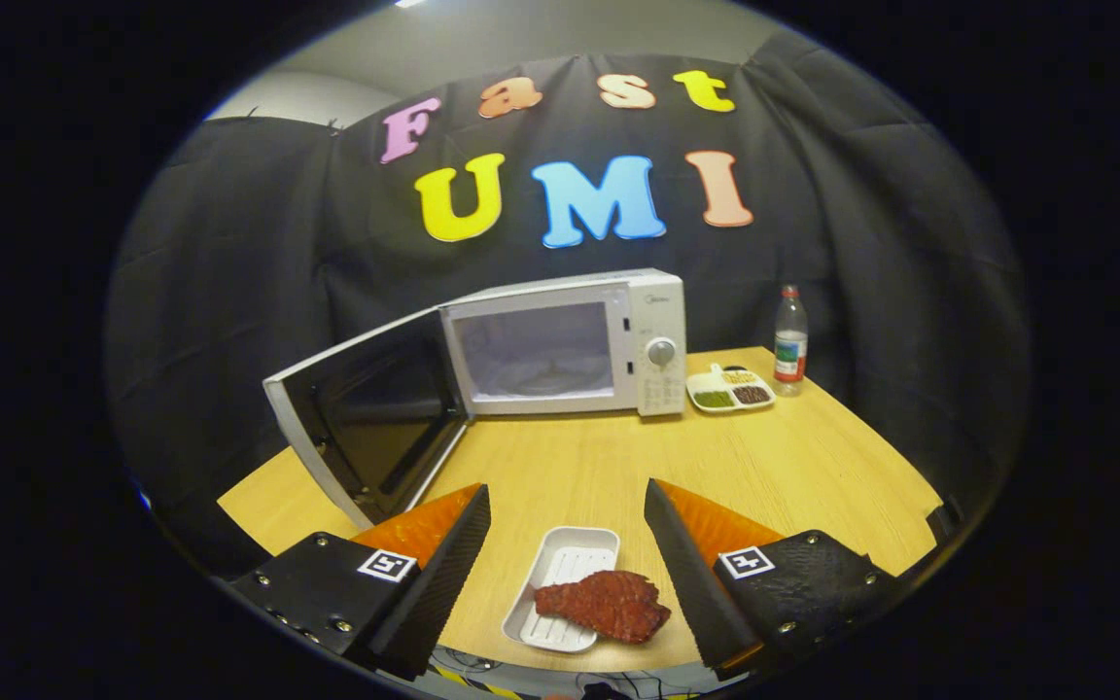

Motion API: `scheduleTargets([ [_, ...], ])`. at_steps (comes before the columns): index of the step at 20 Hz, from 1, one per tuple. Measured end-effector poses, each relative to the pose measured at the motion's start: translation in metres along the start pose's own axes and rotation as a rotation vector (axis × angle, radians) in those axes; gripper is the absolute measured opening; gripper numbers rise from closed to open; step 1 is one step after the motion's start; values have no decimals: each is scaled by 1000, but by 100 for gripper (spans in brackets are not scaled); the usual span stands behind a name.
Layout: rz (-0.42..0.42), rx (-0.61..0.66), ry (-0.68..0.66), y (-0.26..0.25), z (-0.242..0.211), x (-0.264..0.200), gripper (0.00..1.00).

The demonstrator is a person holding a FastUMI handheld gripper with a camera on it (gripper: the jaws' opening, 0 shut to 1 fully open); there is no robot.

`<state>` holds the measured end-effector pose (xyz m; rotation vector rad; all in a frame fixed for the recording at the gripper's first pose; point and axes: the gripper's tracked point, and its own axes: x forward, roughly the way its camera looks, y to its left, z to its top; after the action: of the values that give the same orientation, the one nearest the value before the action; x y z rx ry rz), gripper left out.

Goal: Open the microwave, put the food inside, and close the microwave door.

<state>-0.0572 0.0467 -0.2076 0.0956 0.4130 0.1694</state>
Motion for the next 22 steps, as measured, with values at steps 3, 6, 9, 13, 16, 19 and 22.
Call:
scheduleTargets([
  [3, -42, 83, 68, -20, -30, 6, 98],
  [6, -63, 150, 137, -30, -60, 7, 98],
  [9, -65, 188, 189, -32, -81, 8, 98],
  [13, -44, 259, 252, -29, -100, 15, 72],
  [16, -2, 313, 265, -23, -96, 14, 42],
  [19, 72, 342, 244, -4, -78, 13, 16],
  [22, 78, 279, 253, 3, -66, 16, 9],
])
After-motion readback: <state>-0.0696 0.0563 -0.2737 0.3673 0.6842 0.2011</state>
